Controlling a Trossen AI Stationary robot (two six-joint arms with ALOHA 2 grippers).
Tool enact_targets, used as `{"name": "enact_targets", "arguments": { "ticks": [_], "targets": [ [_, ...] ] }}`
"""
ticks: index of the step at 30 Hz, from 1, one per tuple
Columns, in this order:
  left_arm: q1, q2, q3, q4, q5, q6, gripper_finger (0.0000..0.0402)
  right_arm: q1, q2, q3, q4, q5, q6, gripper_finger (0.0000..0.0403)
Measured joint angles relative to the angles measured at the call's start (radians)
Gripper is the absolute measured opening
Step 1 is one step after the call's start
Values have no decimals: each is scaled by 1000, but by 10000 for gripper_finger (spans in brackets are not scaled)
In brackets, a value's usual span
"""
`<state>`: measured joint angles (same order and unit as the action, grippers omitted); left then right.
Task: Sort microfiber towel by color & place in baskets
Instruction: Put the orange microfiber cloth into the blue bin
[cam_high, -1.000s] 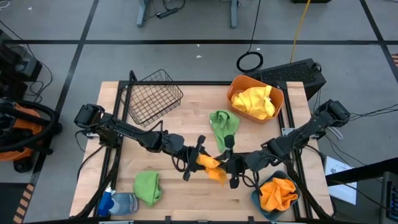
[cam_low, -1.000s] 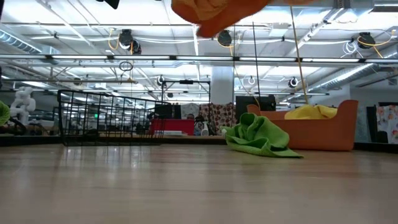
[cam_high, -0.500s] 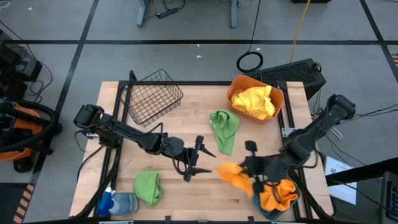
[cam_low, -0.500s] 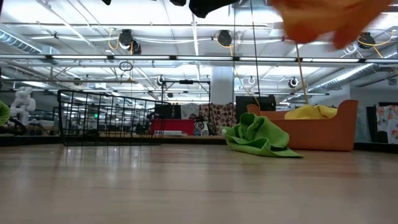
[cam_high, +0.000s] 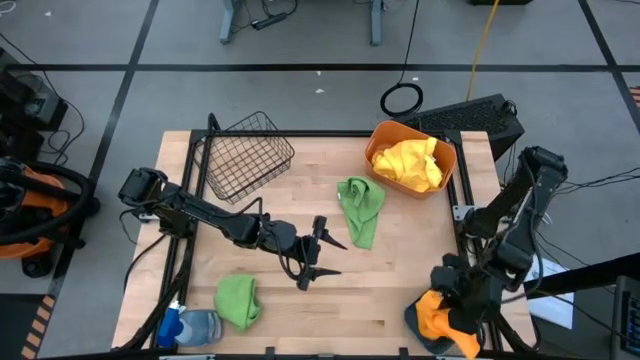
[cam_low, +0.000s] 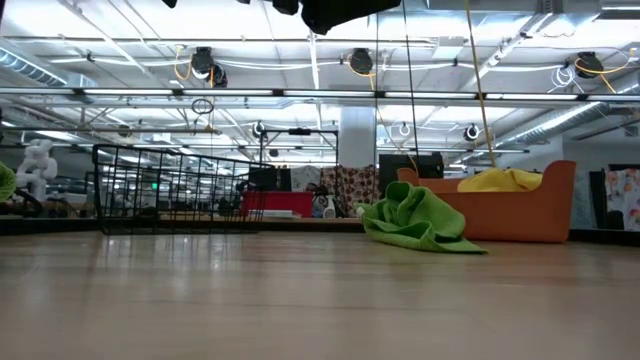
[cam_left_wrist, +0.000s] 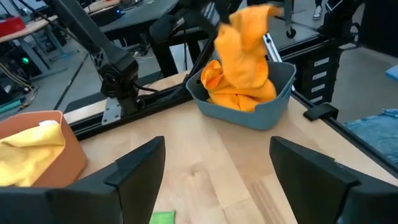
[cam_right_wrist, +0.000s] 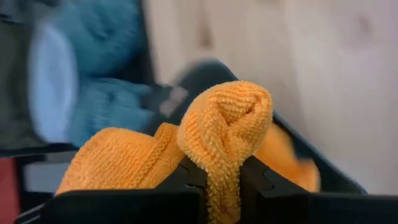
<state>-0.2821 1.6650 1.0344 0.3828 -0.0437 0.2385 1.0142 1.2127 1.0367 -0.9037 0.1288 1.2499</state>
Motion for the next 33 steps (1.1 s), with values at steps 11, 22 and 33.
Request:
{"name": "enact_targets", "arguments": {
  "ticks": [11,22,33],
  "targets": [
    [5,0,0,-1,-2,-24,295,15,143,0,-76,-5,134,27],
    [7,0,0,-4,-3,-50,295,-28,227,0,-113,-109,256,44],
    [11,0,0,-4,-2,-50,295,-57,242,0,-77,-109,279,69]
  ]
}}
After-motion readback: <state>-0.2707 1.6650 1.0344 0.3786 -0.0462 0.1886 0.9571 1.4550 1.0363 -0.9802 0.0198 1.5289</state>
